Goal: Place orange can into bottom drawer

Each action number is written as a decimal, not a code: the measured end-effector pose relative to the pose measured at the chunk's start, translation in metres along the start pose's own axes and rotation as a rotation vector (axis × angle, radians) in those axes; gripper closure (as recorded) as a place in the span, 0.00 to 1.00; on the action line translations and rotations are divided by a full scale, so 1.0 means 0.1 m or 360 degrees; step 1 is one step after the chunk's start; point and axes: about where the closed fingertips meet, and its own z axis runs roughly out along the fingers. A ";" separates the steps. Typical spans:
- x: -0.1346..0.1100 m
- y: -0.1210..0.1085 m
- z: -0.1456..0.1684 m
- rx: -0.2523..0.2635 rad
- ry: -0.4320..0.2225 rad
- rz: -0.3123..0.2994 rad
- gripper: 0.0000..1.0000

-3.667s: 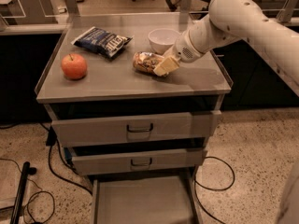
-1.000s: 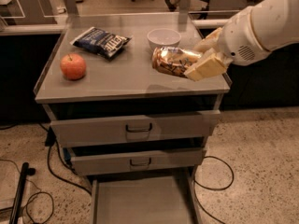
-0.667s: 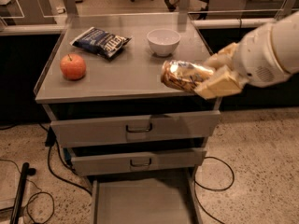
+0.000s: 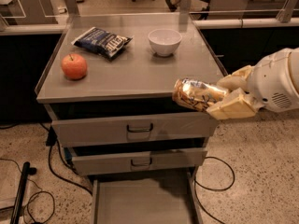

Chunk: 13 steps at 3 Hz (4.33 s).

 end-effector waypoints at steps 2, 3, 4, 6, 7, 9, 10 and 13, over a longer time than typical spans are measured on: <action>0.24 0.34 0.53 -0.0122 0.0038 0.0122 1.00; 0.58 0.62 0.96 -0.0184 0.0101 0.0250 1.00; 0.92 0.89 1.35 -0.0216 0.0139 0.0329 1.00; 1.65 1.12 2.25 -0.0193 0.0077 0.0222 1.00; 1.65 1.12 2.25 -0.0193 0.0077 0.0222 1.00; 2.42 1.20 3.26 -0.0256 0.0217 0.0413 1.00; 2.81 1.31 3.75 -0.0287 0.0245 0.0474 1.00; 3.22 1.66 4.62 -0.0483 -0.0030 0.0145 1.00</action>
Offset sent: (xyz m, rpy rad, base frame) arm -0.0226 0.0401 -0.1360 0.0551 0.2287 -0.0406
